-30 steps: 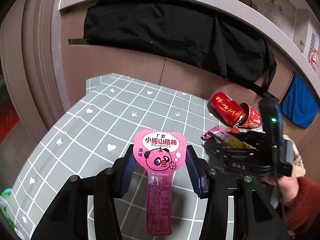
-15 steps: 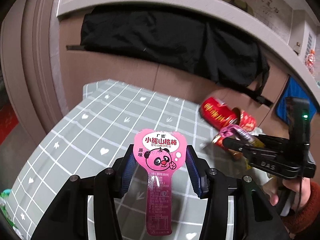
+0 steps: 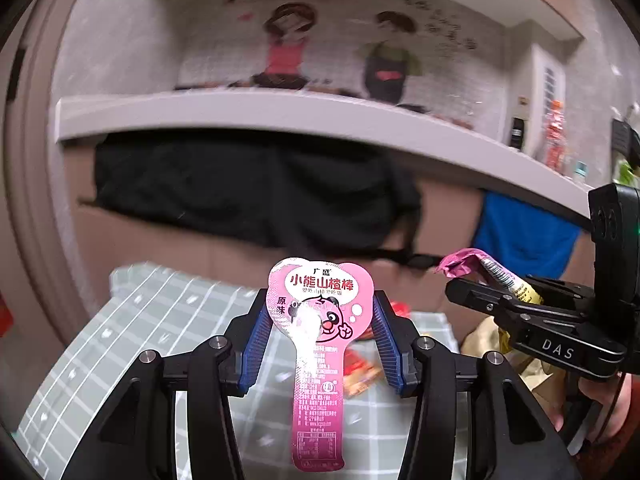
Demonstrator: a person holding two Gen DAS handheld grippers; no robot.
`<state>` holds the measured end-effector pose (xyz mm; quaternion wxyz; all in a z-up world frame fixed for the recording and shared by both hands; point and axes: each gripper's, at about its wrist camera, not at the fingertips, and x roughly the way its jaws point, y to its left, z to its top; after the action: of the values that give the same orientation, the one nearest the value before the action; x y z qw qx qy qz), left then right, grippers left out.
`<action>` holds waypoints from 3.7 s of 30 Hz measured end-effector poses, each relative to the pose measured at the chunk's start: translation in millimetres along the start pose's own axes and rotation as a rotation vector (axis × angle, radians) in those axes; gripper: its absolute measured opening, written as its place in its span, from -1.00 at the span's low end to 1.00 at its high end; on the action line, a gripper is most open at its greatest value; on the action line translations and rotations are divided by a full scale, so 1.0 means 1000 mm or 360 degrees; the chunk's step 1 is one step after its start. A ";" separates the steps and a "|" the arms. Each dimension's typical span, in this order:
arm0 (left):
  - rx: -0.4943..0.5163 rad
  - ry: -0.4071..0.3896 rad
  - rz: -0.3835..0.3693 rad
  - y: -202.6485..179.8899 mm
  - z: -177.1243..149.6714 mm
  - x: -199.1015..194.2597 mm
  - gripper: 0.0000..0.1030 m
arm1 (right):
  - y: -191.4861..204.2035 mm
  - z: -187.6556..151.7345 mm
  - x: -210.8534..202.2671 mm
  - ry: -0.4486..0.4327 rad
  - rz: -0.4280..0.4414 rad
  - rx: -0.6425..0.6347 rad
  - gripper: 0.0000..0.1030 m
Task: Collect trash
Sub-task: 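Carry the candy stick and snack packet over the trash bin with both tools, then open both tools to drop the candy stick and snack packet into the bin, then move the left tool to the table and grasp the red can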
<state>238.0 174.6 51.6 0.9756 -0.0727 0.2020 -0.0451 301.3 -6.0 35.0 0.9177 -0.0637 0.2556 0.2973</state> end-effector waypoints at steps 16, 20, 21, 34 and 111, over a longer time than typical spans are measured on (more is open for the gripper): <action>0.0122 -0.0034 -0.0359 -0.185 0.015 0.052 -0.03 | -0.146 -0.031 -0.142 -0.0192 -0.0460 0.0171 -0.54; 0.0171 -0.0018 -0.0413 -0.221 0.006 0.062 -0.03 | -0.177 -0.044 -0.161 -0.0204 -0.0526 0.0251 -0.54; 0.0181 -0.0010 -0.0428 -0.230 0.004 0.066 -0.03 | -0.186 -0.048 -0.165 -0.0206 -0.0541 0.0274 -0.54; 0.0211 0.0104 -0.0473 -0.268 -0.019 0.103 -0.03 | -0.230 -0.081 -0.164 -0.0147 -0.0601 0.0398 -0.54; -0.0336 0.0527 -0.0120 0.026 -0.066 0.194 0.47 | -0.142 -0.087 -0.029 0.0136 -0.0352 0.0455 0.24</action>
<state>389.9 168.8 -87.9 0.9137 -0.1739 0.3603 -0.0716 325.3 -159.9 -30.3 0.9328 0.0272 0.3254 0.1523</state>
